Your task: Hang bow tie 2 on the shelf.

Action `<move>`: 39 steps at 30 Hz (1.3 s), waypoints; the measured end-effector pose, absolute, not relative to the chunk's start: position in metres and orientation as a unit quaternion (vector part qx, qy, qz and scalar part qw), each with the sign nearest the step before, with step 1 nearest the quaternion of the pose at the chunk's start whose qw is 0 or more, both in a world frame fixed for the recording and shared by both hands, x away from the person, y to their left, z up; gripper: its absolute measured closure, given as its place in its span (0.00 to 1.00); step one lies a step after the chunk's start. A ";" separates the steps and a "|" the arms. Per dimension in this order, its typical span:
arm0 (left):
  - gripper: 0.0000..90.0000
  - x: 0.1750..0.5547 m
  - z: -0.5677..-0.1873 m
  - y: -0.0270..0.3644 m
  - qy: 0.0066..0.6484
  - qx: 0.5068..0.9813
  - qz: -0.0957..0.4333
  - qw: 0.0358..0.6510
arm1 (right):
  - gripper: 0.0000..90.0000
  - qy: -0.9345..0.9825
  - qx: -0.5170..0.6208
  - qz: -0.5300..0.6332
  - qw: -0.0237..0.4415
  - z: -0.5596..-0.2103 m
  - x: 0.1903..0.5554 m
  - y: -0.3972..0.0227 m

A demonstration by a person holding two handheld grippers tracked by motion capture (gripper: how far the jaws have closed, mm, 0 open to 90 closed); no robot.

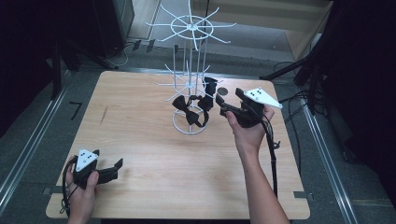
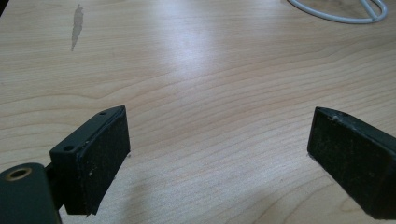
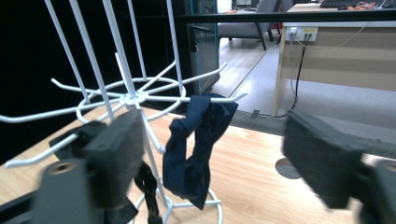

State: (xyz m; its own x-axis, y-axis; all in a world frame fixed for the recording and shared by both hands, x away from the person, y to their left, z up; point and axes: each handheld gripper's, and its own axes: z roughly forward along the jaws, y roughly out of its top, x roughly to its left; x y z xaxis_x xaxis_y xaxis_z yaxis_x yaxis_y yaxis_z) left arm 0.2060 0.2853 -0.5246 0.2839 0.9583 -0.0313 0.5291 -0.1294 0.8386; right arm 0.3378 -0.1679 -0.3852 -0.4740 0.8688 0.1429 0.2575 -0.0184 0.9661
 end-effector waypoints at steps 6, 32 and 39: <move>0.07 0.206 -0.525 0.285 0.531 0.699 0.275 0.391 | 0.03 0.647 0.440 0.556 0.279 -0.390 0.330 -0.180; 0.07 0.205 -0.525 0.285 0.531 0.701 0.276 0.389 | 0.00 0.645 0.466 0.539 0.277 -0.440 0.288 -0.243; 0.07 0.205 -0.525 0.284 0.531 0.701 0.277 0.388 | 0.00 0.639 0.475 0.531 0.288 -0.456 0.277 -0.260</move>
